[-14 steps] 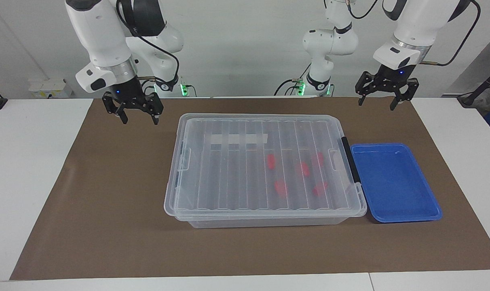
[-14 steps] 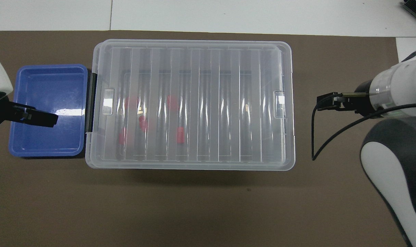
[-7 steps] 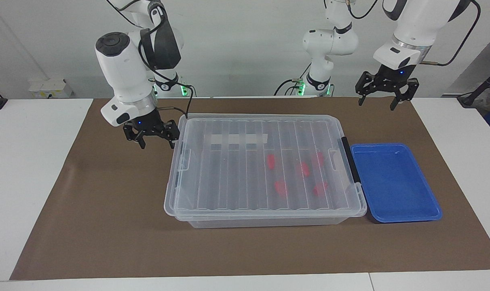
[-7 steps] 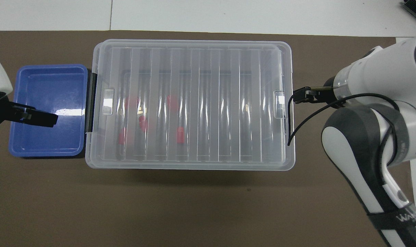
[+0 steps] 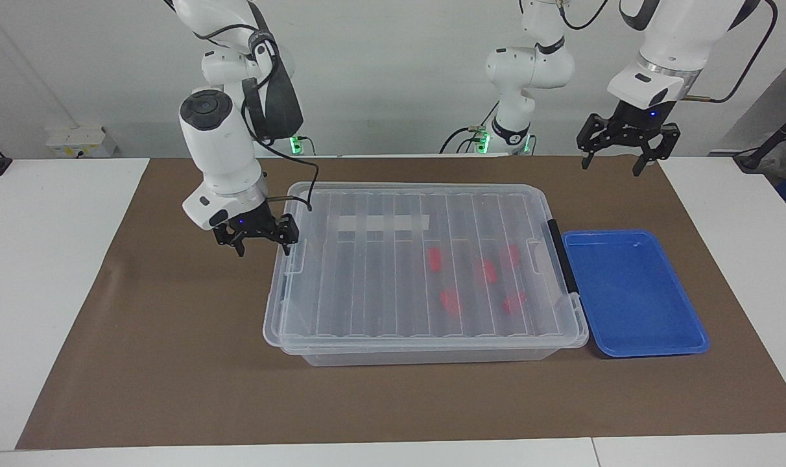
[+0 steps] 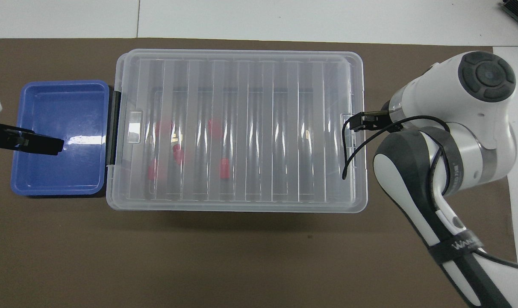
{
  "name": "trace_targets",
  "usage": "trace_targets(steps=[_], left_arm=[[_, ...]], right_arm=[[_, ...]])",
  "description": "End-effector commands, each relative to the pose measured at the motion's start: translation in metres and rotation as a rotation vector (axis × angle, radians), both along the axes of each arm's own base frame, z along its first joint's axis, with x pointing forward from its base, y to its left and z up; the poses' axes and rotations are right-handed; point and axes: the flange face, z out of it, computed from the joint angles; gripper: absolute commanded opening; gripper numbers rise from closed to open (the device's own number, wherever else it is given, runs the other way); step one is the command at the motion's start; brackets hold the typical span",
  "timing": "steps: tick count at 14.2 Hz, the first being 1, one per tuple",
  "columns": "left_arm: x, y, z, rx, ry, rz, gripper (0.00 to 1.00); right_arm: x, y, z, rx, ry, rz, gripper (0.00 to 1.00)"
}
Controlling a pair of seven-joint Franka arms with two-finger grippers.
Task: Place red block in blue tray from box
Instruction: 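Reach the right gripper to the clear lid's handle and grip it, then slide the lid open with the right gripper while the left gripper approaches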
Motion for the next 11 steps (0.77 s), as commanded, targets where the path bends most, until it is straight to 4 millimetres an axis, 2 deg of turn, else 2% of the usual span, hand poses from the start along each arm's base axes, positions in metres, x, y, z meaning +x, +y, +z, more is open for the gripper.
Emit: trace_targets(steps=[1,5,7,9,11], left_arm=[[0.005,0.002,-0.009,-0.013,-0.006,0.008,1.0],[0.015,0.003,-0.017,-0.012,-0.009,0.014,1.0],[0.023,0.005,-0.025,-0.011,0.0,0.02,1.0],[0.031,0.014,-0.028,-0.009,-0.013,0.036,1.0],[0.03,0.028,-0.034,-0.012,-0.03,0.065,1.0]], right_arm=[[-0.009,-0.001,-0.002,-0.024,-0.004,-0.001,0.99],[-0.01,-0.004,-0.005,-0.04,0.008,0.005,0.99],[-0.009,-0.013,-0.004,-0.087,0.001,0.029,0.99],[-0.008,-0.021,-0.004,-0.095,0.006,0.064,0.99],[-0.006,-0.038,-0.004,-0.1,0.015,0.128,0.99]])
